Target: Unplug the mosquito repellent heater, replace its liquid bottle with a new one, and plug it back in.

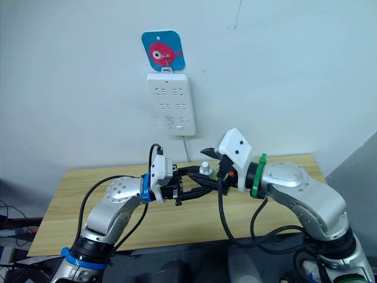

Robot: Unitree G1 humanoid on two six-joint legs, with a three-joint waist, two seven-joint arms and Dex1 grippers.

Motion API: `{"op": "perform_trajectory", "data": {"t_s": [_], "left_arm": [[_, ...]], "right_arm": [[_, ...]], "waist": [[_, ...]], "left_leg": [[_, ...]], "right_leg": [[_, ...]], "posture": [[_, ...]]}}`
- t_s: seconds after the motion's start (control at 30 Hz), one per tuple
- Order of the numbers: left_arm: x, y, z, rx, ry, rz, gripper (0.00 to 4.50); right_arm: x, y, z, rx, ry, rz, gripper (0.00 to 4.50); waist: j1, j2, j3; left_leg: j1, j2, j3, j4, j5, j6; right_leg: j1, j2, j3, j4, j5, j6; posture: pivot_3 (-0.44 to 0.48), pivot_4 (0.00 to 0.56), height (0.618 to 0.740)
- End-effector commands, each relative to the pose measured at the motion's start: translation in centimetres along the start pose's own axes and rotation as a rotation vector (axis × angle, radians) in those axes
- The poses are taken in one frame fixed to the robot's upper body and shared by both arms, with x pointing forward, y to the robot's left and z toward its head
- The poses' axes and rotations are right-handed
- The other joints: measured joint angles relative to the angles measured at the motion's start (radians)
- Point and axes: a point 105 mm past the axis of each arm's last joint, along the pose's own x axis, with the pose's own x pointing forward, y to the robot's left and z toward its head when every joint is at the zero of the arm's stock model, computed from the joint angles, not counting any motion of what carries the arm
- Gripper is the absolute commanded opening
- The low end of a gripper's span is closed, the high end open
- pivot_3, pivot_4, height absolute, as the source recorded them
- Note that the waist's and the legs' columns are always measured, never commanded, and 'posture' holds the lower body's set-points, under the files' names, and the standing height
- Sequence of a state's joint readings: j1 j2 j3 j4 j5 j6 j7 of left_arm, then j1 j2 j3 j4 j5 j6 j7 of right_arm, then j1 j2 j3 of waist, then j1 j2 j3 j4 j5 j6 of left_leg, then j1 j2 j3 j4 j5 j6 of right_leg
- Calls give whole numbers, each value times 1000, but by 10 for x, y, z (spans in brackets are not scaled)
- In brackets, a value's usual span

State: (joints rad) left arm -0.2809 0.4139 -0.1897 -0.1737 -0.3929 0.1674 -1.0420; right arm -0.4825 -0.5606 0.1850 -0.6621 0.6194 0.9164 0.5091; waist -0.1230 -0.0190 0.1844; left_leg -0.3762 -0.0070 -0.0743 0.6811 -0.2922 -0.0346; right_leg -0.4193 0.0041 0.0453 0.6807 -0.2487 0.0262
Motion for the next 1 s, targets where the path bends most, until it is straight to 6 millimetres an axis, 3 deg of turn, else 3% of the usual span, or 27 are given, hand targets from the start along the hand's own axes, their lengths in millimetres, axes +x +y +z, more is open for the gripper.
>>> {"op": "perform_trajectory", "data": {"t_s": [0.03,0.3,0.47,0.57,0.7,0.9,1.0], "left_arm": [[1,-1,11,37,-34,-14,2249],[-1,-1,9,37,-29,-6,2249],[-2,-1,9,37,-28,-7,2249],[-1,-1,9,37,-28,-12,2249],[0,-2,8,40,-26,-25,2249],[0,-4,8,42,-26,-37,2249],[-1,-4,8,44,-24,-33,2249]], "right_arm": [[-12,-11,6,-41,-12,-35,3424],[-62,-19,-6,-9,87,-35,3424],[-74,-11,-7,-16,131,15,3424],[-69,0,2,-7,89,68,3424],[-44,10,18,12,-16,103,3424],[-25,12,22,30,-46,128,3424],[-20,15,20,40,-50,149,2914]], "waist": [[0,0,0],[9,0,0],[6,0,0],[6,1,-1],[-3,1,-1],[-12,1,-1],[-14,1,-1]], "left_leg": [[0,0,0,0,0,0],[0,-1,0,0,0,0],[2,0,3,0,0,0],[2,1,5,0,0,1],[2,2,6,0,0,1],[0,1,3,0,0,1],[-1,1,1,0,0,1]], "right_leg": [[0,-1,0,0,0,0],[0,-3,-1,0,0,0],[1,-1,0,0,-1,1],[1,3,0,0,-2,3],[1,4,1,1,-2,3],[0,2,1,0,0,1],[0,1,1,-1,1,-1]], "posture": [[-182,121,740],[-182,121,740],[-194,122,740],[-194,122,740],[-201,122,740],[-197,120,740],[-183,121,740]]}}
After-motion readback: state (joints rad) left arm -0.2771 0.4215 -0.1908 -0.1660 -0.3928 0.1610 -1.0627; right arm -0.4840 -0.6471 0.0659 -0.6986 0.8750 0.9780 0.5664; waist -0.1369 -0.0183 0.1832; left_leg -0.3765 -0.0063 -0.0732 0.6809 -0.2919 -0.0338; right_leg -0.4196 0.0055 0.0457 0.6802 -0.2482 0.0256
